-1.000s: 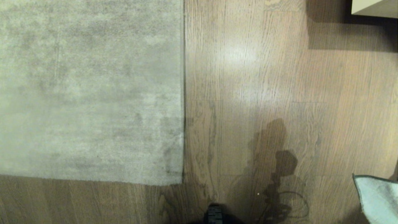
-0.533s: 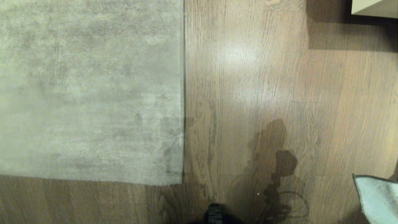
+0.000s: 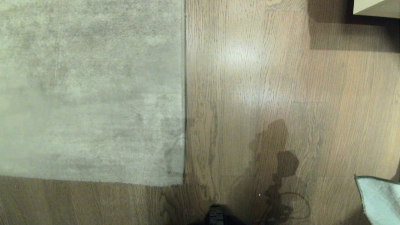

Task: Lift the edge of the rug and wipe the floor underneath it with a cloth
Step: Lift up the carpet

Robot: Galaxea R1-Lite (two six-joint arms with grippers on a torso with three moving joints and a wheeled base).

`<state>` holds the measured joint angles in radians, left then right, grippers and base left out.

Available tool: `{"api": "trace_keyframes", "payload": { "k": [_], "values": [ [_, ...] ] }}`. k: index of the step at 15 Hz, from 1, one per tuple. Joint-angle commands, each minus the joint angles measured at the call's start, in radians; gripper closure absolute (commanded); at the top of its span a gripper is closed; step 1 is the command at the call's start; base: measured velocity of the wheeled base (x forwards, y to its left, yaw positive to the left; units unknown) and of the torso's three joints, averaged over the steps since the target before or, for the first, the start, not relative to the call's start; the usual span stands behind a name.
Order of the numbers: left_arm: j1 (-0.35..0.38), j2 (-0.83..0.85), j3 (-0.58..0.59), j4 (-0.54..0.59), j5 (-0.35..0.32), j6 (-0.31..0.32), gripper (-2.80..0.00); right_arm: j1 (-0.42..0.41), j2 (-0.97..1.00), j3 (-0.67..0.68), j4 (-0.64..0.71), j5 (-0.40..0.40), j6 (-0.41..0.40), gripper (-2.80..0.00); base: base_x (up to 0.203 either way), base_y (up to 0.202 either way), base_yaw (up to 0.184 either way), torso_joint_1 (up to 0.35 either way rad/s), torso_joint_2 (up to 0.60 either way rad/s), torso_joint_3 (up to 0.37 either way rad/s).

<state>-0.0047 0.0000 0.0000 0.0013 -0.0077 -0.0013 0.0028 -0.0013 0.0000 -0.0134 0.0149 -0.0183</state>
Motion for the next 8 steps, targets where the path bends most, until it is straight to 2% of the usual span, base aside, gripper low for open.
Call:
{"api": "trace_keyframes", "payload": {
  "k": [1, 8],
  "values": [
    [0.0, 0.0, 0.0, 0.0, 0.0, 0.003, 0.0, 0.0, 0.001, 0.0, 0.0, 0.0, 0.0, 0.0, 0.0, 0.0, 0.0, 0.0, 0.0, 0.0],
    [0.0, 0.0, 0.0, 0.0, 0.0, 0.001, 0.0, 0.0, 0.001, 0.0, 0.0, 0.0, -0.002, 0.0, 0.0, 0.0, 0.0, 0.0, 0.0, 0.0]
  ]
}}
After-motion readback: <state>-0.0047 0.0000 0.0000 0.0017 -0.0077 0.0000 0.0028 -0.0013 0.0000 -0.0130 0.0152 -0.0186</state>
